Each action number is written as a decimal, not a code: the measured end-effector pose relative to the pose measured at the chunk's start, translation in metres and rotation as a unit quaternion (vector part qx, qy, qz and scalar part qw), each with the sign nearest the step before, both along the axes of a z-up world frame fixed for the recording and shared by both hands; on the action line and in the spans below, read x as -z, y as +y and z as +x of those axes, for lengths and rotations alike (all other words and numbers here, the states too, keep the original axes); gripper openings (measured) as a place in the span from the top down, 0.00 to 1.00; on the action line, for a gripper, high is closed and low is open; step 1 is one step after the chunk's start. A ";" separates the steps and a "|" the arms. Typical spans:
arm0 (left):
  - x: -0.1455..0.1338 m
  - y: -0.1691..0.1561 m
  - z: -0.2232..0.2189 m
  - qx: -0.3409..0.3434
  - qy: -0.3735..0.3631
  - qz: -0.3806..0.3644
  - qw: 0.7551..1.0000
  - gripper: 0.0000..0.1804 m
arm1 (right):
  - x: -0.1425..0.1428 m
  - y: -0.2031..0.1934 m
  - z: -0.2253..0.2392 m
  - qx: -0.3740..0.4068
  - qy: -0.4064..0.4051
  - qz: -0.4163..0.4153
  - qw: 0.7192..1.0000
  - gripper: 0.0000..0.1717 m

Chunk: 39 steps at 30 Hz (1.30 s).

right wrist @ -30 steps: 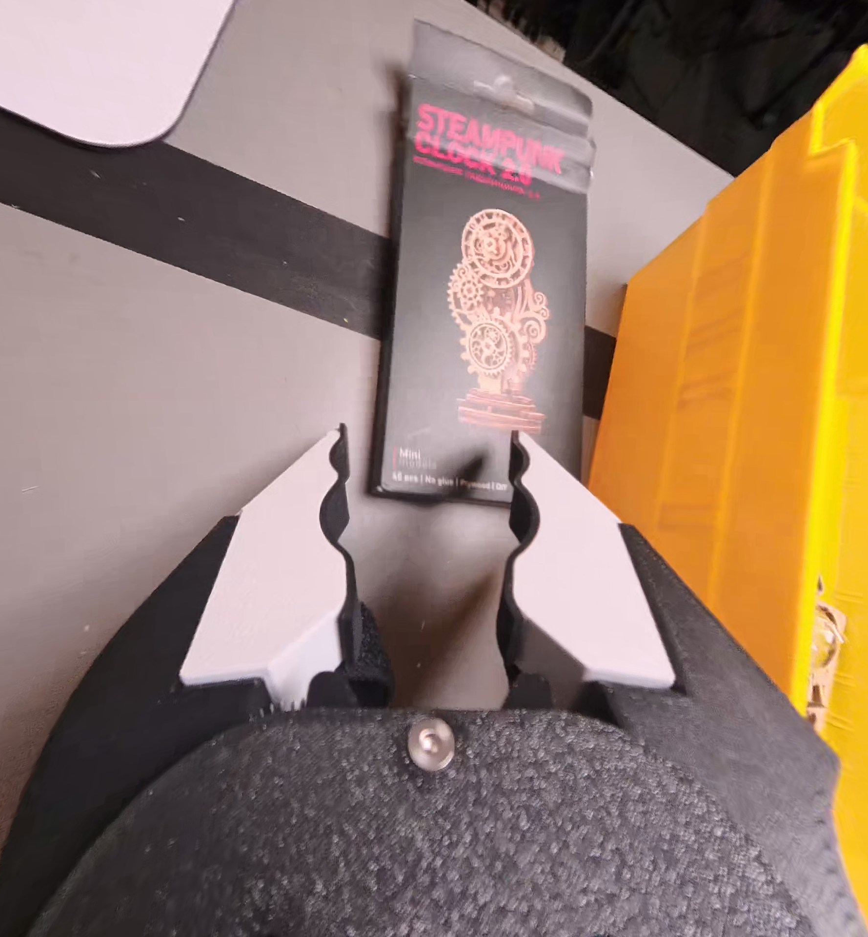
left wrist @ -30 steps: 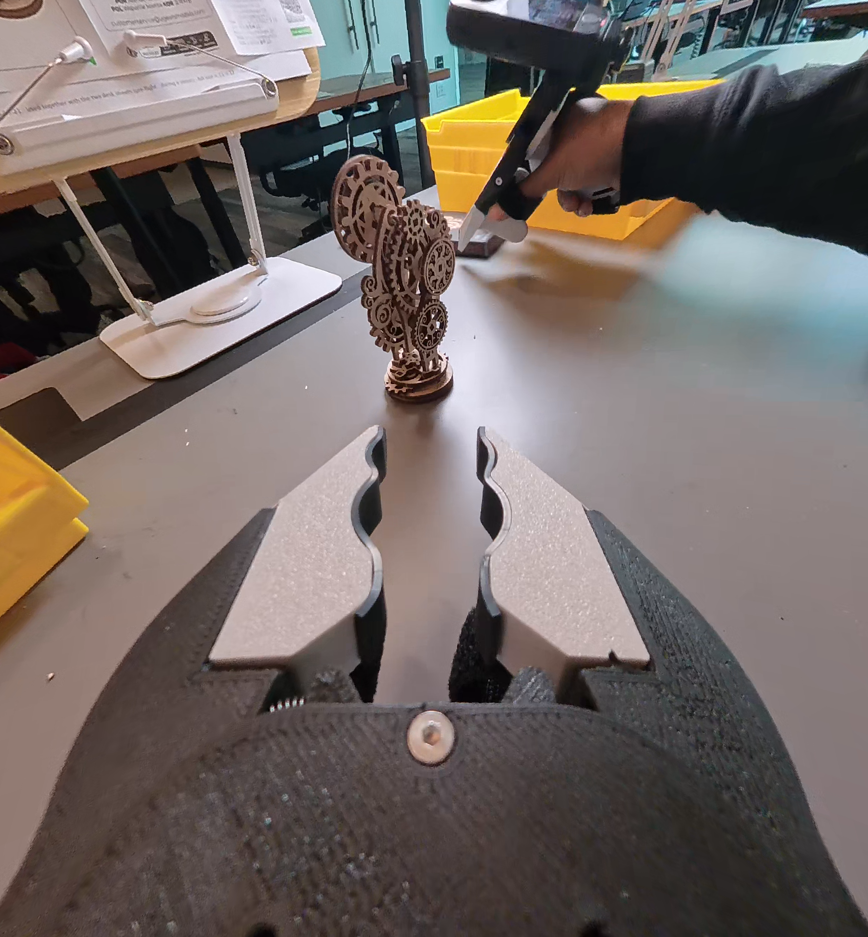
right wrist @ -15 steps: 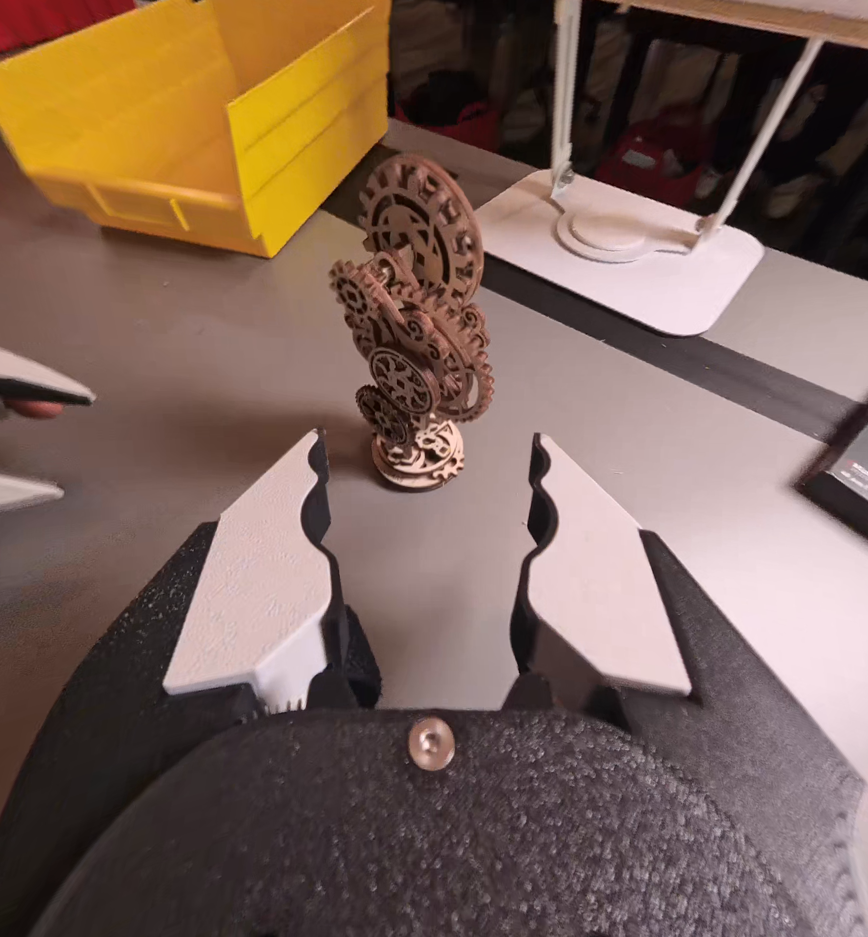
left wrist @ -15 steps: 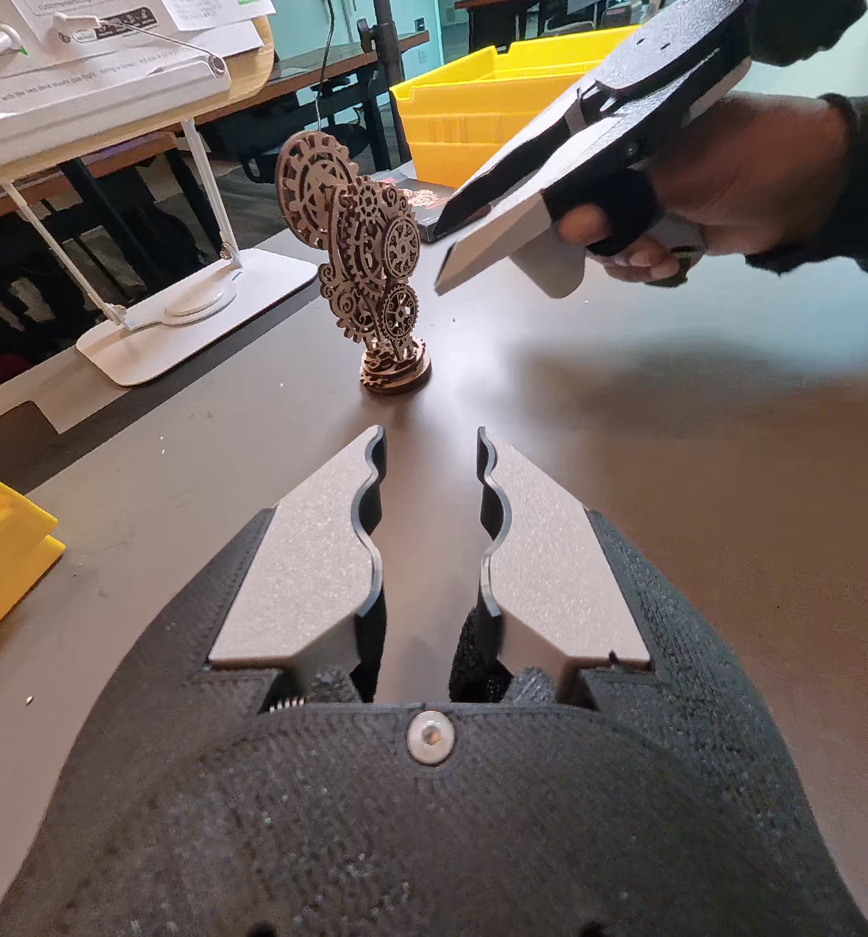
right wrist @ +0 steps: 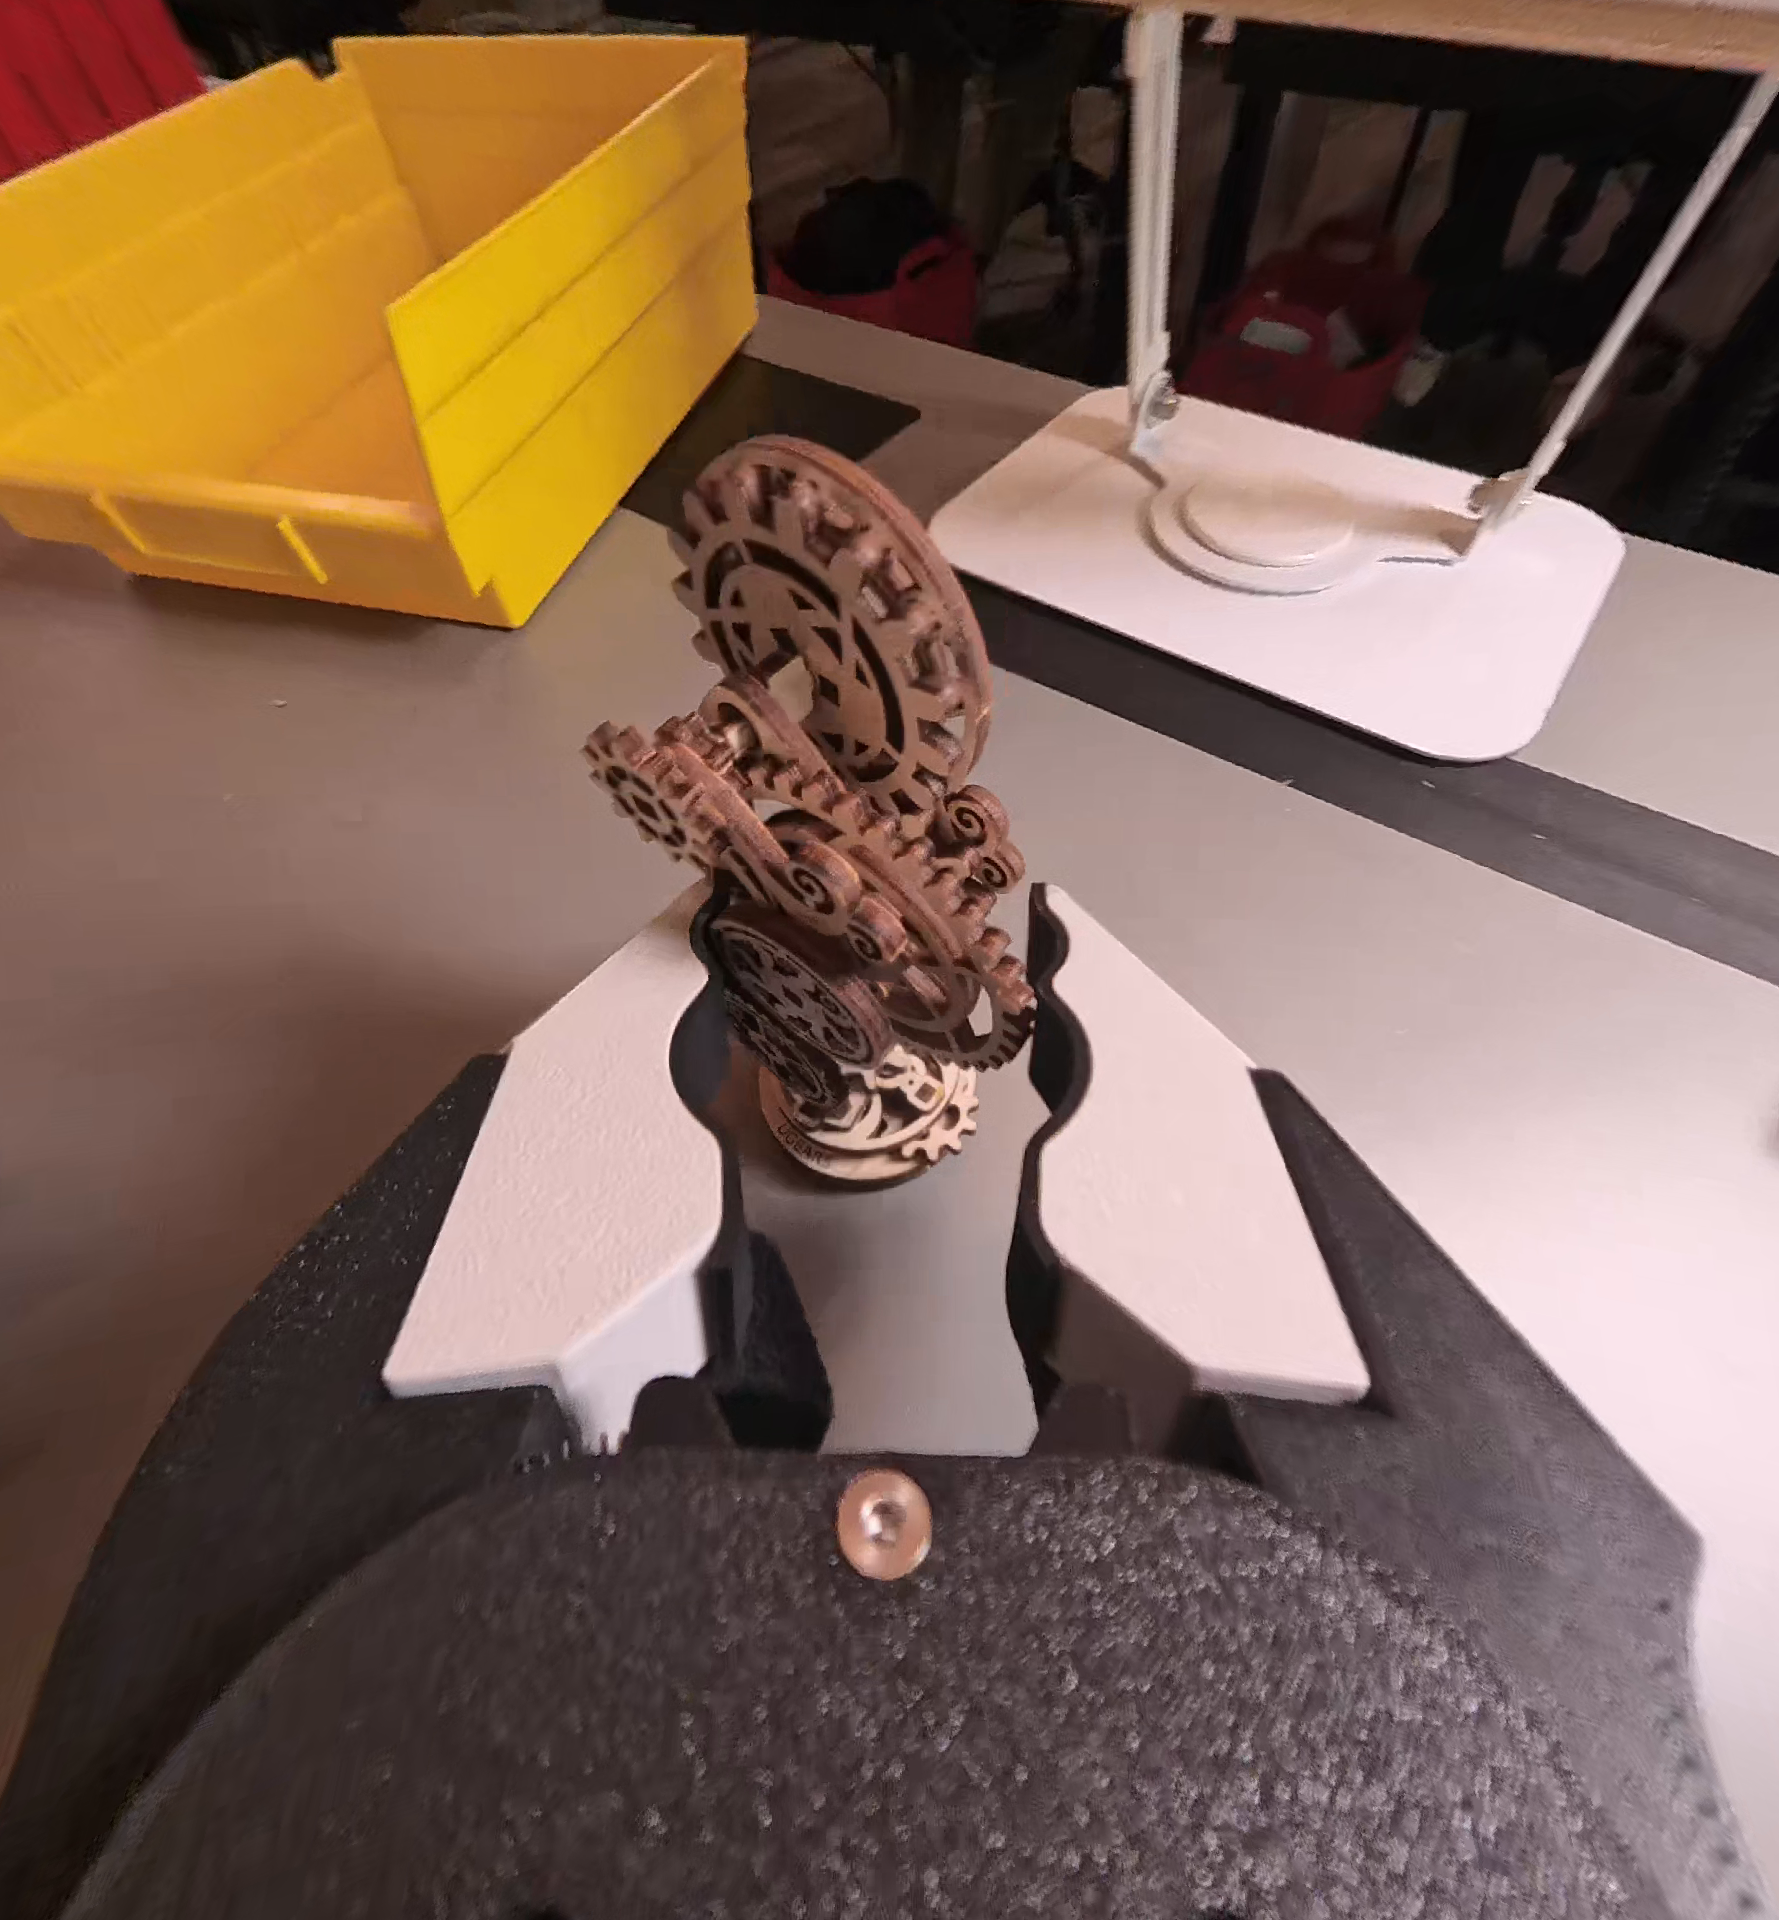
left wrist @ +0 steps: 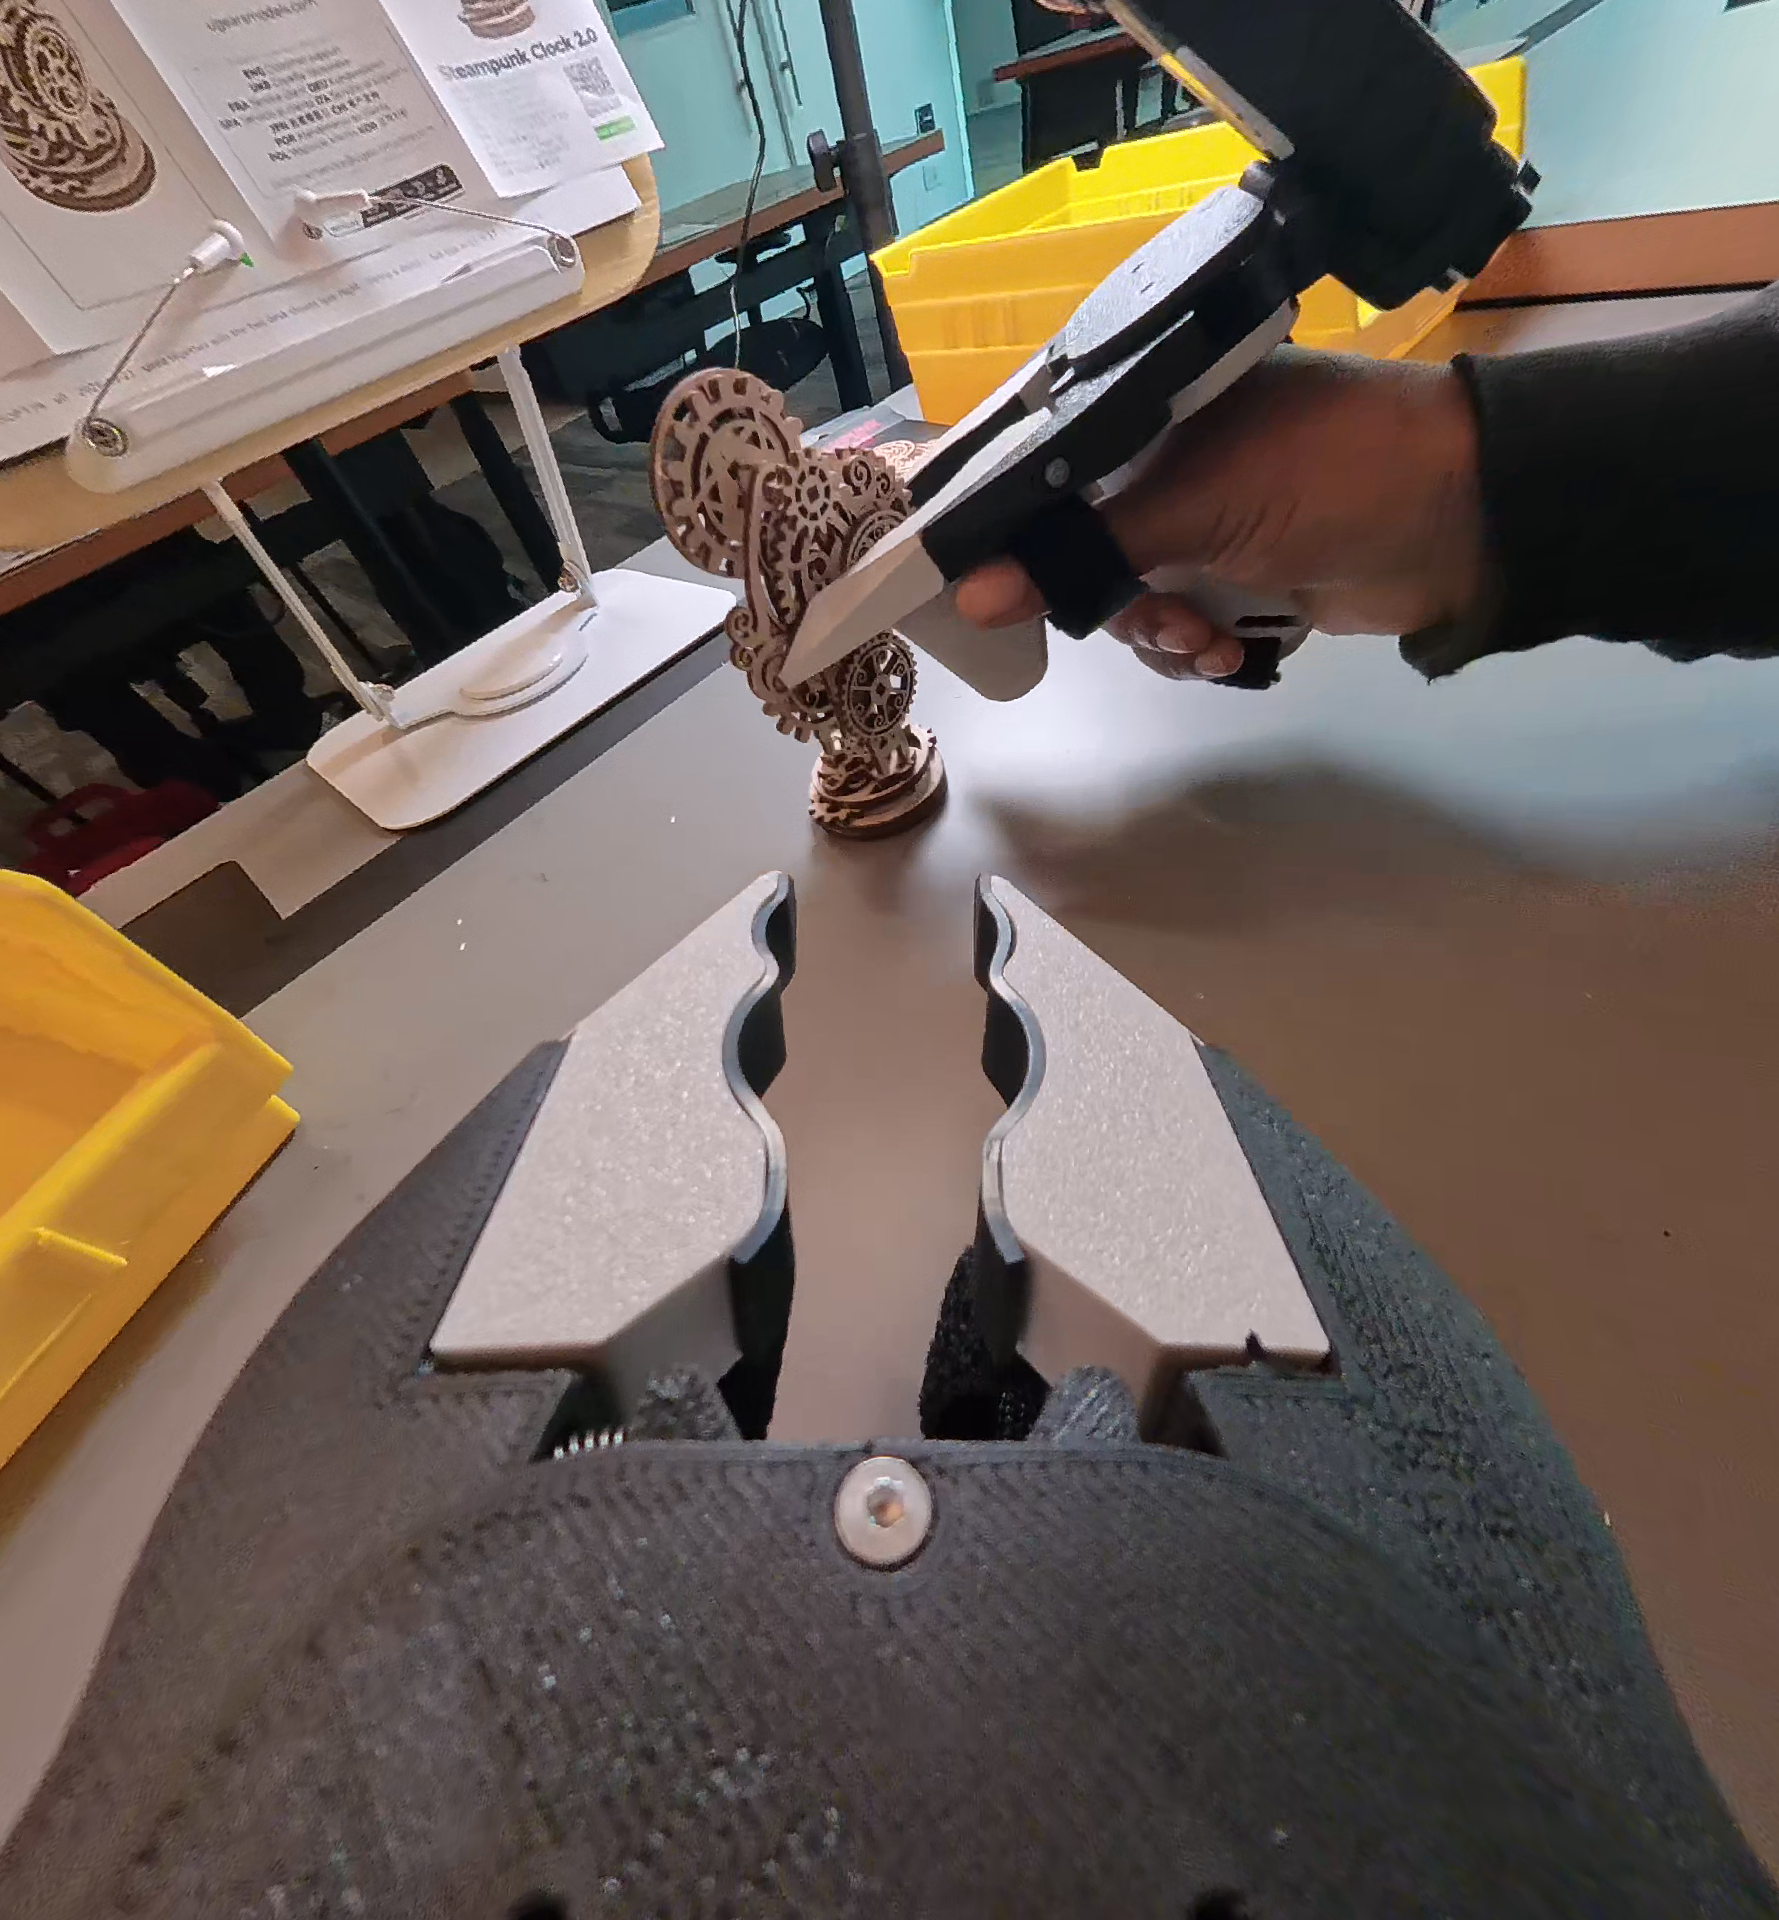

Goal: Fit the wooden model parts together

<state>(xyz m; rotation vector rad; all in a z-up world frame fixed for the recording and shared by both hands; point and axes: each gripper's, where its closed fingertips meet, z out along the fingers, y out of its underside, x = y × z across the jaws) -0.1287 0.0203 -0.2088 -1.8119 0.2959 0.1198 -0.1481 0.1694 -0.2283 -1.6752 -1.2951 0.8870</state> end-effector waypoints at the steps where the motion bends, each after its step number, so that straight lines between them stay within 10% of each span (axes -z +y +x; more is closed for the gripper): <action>1: 0.000 0.000 -0.001 0.000 -0.002 0.000 1.000 0.82 | -0.002 -0.006 -0.001 -0.029 0.004 -0.002 1.000 0.68; 14: -0.013 -0.016 0.004 0.113 -0.048 0.014 0.992 0.73 | -0.007 -0.148 0.021 -0.436 0.009 -0.037 0.899 0.68; 39: 0.013 0.027 0.022 0.160 -0.099 -0.032 0.982 0.82 | -0.007 -0.109 0.079 -0.232 -0.020 -0.022 0.972 0.55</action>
